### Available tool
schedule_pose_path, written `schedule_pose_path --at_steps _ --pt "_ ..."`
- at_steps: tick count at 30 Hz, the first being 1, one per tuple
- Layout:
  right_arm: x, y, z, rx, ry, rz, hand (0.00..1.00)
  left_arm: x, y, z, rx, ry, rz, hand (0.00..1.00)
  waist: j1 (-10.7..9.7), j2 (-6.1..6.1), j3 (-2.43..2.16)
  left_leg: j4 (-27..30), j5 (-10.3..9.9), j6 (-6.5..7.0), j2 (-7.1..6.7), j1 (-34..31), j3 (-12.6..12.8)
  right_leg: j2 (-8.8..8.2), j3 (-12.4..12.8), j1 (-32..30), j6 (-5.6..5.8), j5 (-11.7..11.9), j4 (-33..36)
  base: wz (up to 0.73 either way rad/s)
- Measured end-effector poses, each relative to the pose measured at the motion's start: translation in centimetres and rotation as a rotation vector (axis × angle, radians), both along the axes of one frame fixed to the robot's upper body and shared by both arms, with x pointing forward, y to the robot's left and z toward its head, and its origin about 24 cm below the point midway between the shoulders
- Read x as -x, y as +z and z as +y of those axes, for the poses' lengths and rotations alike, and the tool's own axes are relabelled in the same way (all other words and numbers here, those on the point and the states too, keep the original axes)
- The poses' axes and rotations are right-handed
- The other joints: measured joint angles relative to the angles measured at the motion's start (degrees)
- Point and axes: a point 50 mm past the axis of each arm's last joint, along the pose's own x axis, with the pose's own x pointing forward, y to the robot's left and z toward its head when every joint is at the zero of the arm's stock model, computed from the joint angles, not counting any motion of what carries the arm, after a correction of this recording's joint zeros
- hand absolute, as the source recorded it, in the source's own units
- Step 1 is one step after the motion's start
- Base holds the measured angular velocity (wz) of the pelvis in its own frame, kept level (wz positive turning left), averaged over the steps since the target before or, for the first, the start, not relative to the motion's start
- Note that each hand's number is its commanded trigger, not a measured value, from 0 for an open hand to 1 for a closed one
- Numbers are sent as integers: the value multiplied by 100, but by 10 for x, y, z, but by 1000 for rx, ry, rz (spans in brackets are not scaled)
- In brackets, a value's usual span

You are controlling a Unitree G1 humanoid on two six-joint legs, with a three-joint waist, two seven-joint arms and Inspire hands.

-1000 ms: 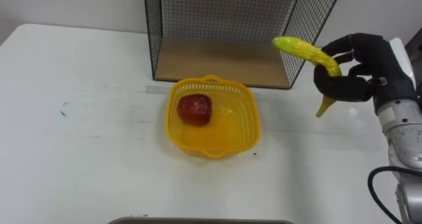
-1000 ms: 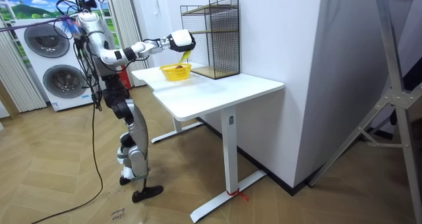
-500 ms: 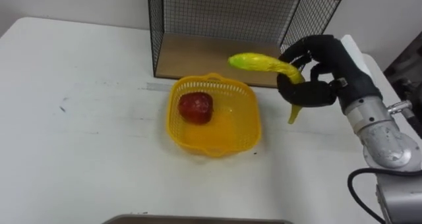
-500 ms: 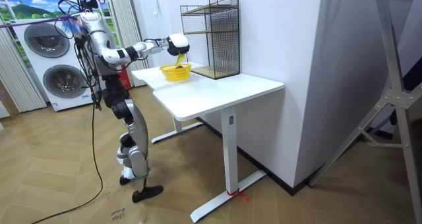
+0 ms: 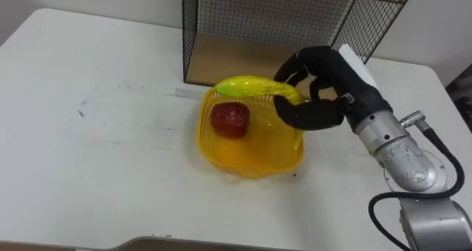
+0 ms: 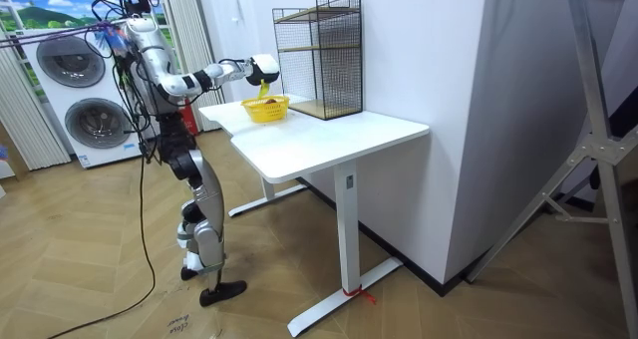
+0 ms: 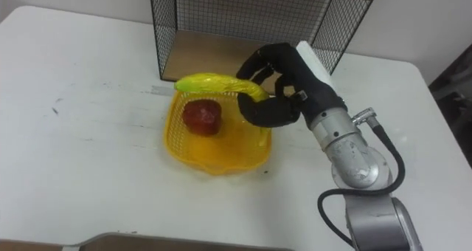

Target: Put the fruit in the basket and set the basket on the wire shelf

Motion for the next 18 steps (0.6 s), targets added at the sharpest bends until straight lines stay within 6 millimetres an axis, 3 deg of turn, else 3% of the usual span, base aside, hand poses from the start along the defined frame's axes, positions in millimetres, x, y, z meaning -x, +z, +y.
schedule_pose_path --at_steps 10,12,13,18 --pt "1 -3 6 41 40 24 100 -6 1 -1 5 -8 -24 0 -12 13 1 -12 -1 -1 4 -6 1 7 1 -6 -4 2 -3 0" --pt "1 -3 6 48 46 29 15 -8 1 -1 5 -9 -28 0 -9 13 0 -13 0 -1 3 -6 1 7 1 -6 -4 2 -3 0" --pt "1 -4 7 52 49 32 0 -9 1 -1 5 -9 -30 0 -10 14 -3 -12 0 -1 3 -5 1 7 2 -6 -4 2 -3 0" --pt "1 -5 7 59 52 40 0 -9 1 -2 5 -9 -30 0 -20 18 -15 2 0 -1 3 -2 5 5 5 2 -4 2 -3 0"
